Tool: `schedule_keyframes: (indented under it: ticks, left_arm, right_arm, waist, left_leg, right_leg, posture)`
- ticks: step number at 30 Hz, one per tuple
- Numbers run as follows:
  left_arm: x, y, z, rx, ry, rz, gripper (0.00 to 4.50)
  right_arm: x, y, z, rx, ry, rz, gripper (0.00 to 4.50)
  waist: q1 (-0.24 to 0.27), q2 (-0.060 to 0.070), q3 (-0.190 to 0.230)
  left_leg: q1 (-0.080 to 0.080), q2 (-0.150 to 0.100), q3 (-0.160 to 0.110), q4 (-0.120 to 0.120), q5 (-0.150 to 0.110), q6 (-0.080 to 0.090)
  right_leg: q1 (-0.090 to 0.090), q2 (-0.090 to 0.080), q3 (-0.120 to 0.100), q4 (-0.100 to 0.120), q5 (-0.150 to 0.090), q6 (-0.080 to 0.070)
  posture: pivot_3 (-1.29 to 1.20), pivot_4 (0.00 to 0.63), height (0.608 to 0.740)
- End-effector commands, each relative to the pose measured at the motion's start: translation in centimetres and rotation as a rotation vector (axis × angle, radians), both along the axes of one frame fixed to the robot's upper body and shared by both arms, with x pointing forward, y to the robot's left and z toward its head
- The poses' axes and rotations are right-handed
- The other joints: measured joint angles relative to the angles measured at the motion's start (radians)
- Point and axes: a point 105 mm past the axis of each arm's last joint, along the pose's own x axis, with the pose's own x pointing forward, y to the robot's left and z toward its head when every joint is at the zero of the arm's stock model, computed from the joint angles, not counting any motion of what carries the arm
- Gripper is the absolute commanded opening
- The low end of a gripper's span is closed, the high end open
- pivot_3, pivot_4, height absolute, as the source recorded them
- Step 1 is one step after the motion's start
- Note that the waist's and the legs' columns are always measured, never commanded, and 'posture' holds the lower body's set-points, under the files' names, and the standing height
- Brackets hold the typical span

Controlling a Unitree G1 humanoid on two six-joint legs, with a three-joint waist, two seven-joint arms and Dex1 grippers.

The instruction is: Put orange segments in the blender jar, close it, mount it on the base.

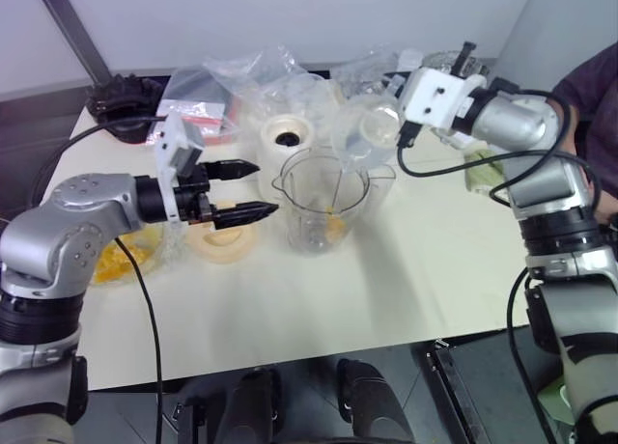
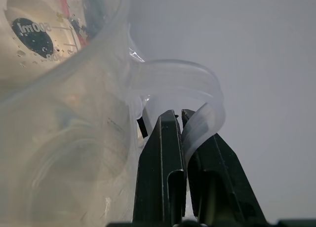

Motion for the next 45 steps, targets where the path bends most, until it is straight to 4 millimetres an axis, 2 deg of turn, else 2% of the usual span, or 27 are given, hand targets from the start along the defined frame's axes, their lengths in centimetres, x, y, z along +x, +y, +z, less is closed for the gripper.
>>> schedule_keyframes:
  ticks: [1, 11, 15, 17, 19, 22, 25, 27, 29, 31, 34, 37, 39, 45]
  left_arm:
    - [-0.2, -0.1, 0.9, -0.001, -0.05, -0.007, 4.5]
    - [-0.2, -0.1, 0.9, 0.001, -0.052, -0.008, 4.5]
    - [-0.2, -0.1, 1.0, 0.001, -0.053, -0.01, 4.5]
    - [-0.3, -0.2, 1.3, -0.018, -0.049, -0.019, 4.5]
    - [-0.6, -0.3, 1.5, -0.033, -0.043, -0.031, 4.5]
    - [-0.7, -0.4, 1.6, -0.037, -0.041, -0.039, 4.5]
    - [-1.1, -0.7, 2.1, -0.085, -0.023, -0.068, 4.5]
    - [-1.5, -1.3, 2.3, -0.098, -0.021, -0.093, 4.5]
    - [-1.7, -1.6, 2.6, -0.111, -0.019, -0.109, 4.5]
    - [-1.9, -1.7, 2.8, -0.123, -0.017, -0.116, 4.5]
    - [-2.2, -2.3, 3.2, -0.128, -0.02, -0.139, 4.5]
    - [-2.2, -2.5, 3.6, -0.13, -0.026, -0.149, 4.5]
    - [-2.2, -2.6, 3.7, -0.132, -0.026, -0.15, 4.5]
    - [-1.9, -2.4, 3.6, -0.12, -0.014, -0.153, 4.5]
  right_arm:
    - [-0.5, 0.3, 1.7, -0.009, -0.08, 0.016, 0.03]
    - [-0.3, 0.0, 1.5, -0.026, -0.101, 0.006, 0.03]
    - [-0.1, -0.4, 1.5, 0.036, -0.078, -0.001, 0.03]
    - [0.1, -1.3, 2.3, 0.22, -0.021, -0.013, 0.03]
    - [0.3, -3.0, 3.3, 0.434, 0.033, -0.042, 0.03]
    - [0.3, -4.7, 3.9, 0.6, 0.075, -0.084, 0.03]
    - [0.2, -7.3, 4.7, 0.828, 0.105, -0.144, 0.03]
    - [-0.4, -10.8, 5.1, 1.035, 0.078, -0.234, 0.03]
    - [-1.0, -13.0, 4.7, 1.15, 0.068, -0.297, 0.03]
    - [-1.5, -14.1, 4.1, 1.197, 0.063, -0.342, 0.03]
    - [-2.8, -17.5, 0.7, 1.318, 0.075, -0.498, 0.03]
    - [-4.0, -19.7, -2.6, 1.378, 0.097, -0.62, 0.03]
    - [-4.5, -20.3, -3.7, 1.357, 0.097, -0.662, 0.03]
    - [-5.3, -22.1, -9.9, 1.285, 0.099, -0.861, 0.03]
  waist:
    - [0.0, 0.0, 0.0]
    - [0.0, 0.0, 0.0]
    - [0.0, 0.0, 0.0]
    - [-0.001, 0.0, 0.0]
    - [0.001, 0.0, 0.0]
    - [0.008, 0.0, 0.0]
    - [0.016, 0.0, 0.0]
    - [0.024, 0.0, 0.0]
    - [0.032, 0.0, 0.0]
    - [0.031, 0.0, 0.0]
    - [0.03, -0.002, -0.001]
    - [0.029, -0.002, -0.001]
    - [0.028, -0.001, -0.001]
    - [0.014, -0.001, -0.001]
  left_leg:
    - [0.0, 0.0, 0.0, 0.0, 0.0, 0.0]
    - [0.0, 0.0, 0.0, 0.0, 0.0, 0.0]
    - [0.0, 0.0, 0.0, 0.0, 0.0, 0.0]
    - [0.0, 0.0, 0.0, 0.0, 0.0, 0.0]
    - [0.0, 0.0, 0.0, 0.001, 0.0, 0.0]
    - [0.0, 0.0, 0.0, 0.001, 0.0, 0.0]
    - [0.0, 0.0, 0.0, 0.001, 0.0, 0.0]
    - [0.0, 0.0, 0.0, 0.001, 0.0, 0.0]
    - [0.0, 0.0, -0.001, 0.001, 0.0, 0.0]
    - [0.0, 0.0, -0.001, 0.001, 0.0, 0.0]
    - [0.0, 0.0, -0.001, 0.001, 0.0, 0.0]
    - [0.0, 0.0, 0.0, 0.001, 0.0, 0.0]
    - [0.0, -0.001, 0.0, 0.001, 0.0, 0.0]
    - [0.003, -0.001, 0.001, 0.001, 0.0, 0.0]
  right_leg:
    - [0.0, 0.0, 0.0, 0.0, 0.0, 0.0]
    - [0.0, 0.0, 0.0, 0.0, 0.0, 0.0]
    - [0.0, 0.0, 0.0, 0.001, 0.0, 0.0]
    - [0.0, 0.0, 0.0, 0.001, 0.0, 0.0]
    - [0.0, 0.0, 0.0, 0.001, 0.0, 0.0]
    - [0.0, 0.0, 0.0, 0.002, 0.0, 0.0]
    - [0.0, -0.001, 0.0, 0.001, 0.0, 0.0]
    - [0.0, -0.001, 0.0, 0.001, 0.0, 0.0]
    - [0.0, 0.0, 0.0, 0.001, 0.0, 0.0]
    - [0.0, -0.001, 0.0, 0.001, 0.0, 0.0]
    - [0.001, 0.0, 0.0, 0.001, 0.0, 0.0]
    - [0.001, 0.0, 0.0, 0.001, 0.0, 0.0]
    - [0.001, 0.0, 0.0, 0.001, 0.0, 0.0]
    - [0.001, 0.002, 0.003, 0.002, 0.0, 0.0]
  posture:
    - [0.0, 0.15, 0.74]
    - [0.0, 0.15, 0.74]
    - [0.0, 0.15, 0.74]
    - [0.0, 0.15, 0.74]
    - [0.0, 0.15, 0.74]
    - [0.0, 0.15, 0.74]
    - [0.0, 0.15, 0.74]
    - [0.0, 0.15, 0.74]
    - [0.0, 0.15, 0.74]
    - [0.0, 0.15, 0.74]
    - [0.0, 0.15, 0.74]
    - [0.0, 0.15, 0.74]
    - [0.0, 0.15, 0.74]
    - [0.0, 0.15, 0.74]
